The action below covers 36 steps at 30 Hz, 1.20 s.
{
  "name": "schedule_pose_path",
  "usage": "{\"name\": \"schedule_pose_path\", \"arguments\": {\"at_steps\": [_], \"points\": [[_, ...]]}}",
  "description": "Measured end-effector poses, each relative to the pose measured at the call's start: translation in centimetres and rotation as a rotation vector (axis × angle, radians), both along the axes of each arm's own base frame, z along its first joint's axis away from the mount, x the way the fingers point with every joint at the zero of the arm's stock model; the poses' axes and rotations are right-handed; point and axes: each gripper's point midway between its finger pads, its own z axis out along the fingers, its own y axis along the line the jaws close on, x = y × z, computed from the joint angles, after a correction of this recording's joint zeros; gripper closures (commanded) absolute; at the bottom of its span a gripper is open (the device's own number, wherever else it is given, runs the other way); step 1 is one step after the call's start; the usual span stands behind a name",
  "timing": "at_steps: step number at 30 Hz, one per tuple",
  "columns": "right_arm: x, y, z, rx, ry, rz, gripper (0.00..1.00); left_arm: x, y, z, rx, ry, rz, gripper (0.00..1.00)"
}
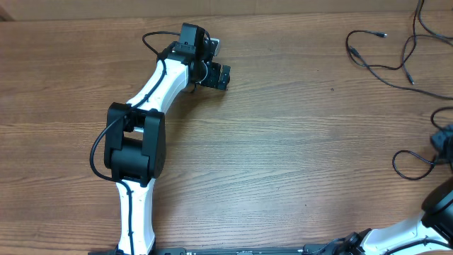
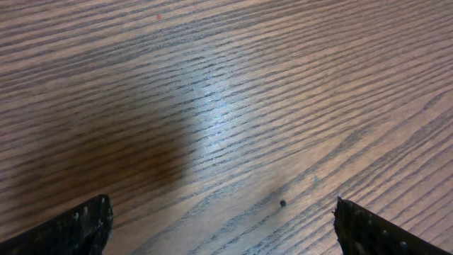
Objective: Untangle cables
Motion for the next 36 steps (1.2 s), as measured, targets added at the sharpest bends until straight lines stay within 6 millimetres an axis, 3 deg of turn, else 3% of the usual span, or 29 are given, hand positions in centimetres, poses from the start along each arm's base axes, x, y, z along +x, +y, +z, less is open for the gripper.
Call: {"name": "schedule_pose_path", "arguments": {"at_steps": [6,10,13,17,21,22,28,32,36], "points": [[5.5,2.9,5.5,0.016,-0.067,0.164,0.96,0.0,0.0,0.0,0.0,0.0,0.0,0.01],[9.4,6.1,9.3,-0.01,-0.115,0.284,0.94,0.0,0.0,0.0,0.0,0.0,0.0,0.0],[12.0,9.4,11.5,-0.022,-0.164,0.372,0.77,0.0,0.0,0.0,0.0,0.0,0.0,0.0],[14.8,16.5,13.8,-0.028,-0.223,0.545,0.53,0.0,0.0,0.0,0.0,0.0,0.0,0.0],[16.0,23.5,14.2,0.002,-0.234,0.697,0.07,0.0,0.0,0.0,0.0,0.0,0.0,0.0],[16.1,24.5,14.2,0.003,-0.231,0.727,0.0,0.0,0.0,0.0,0.0,0.0,0.0,0.0],[16.2,30.6,14.1,0.023,-0.23,0.862,0.0,0.0,0.0,0.0,0.0,0.0,0.0,0.01],[16.1,32.8,14.1,0.03,-0.23,0.911,0.0,0.0,0.0,0.0,0.0,0.001,0.0,0.0],[16.0,33.8,14.1,0.032,-0.23,0.932,0.0,0.0,0.0,0.0,0.0,0.0,0.0,0.0]]}}
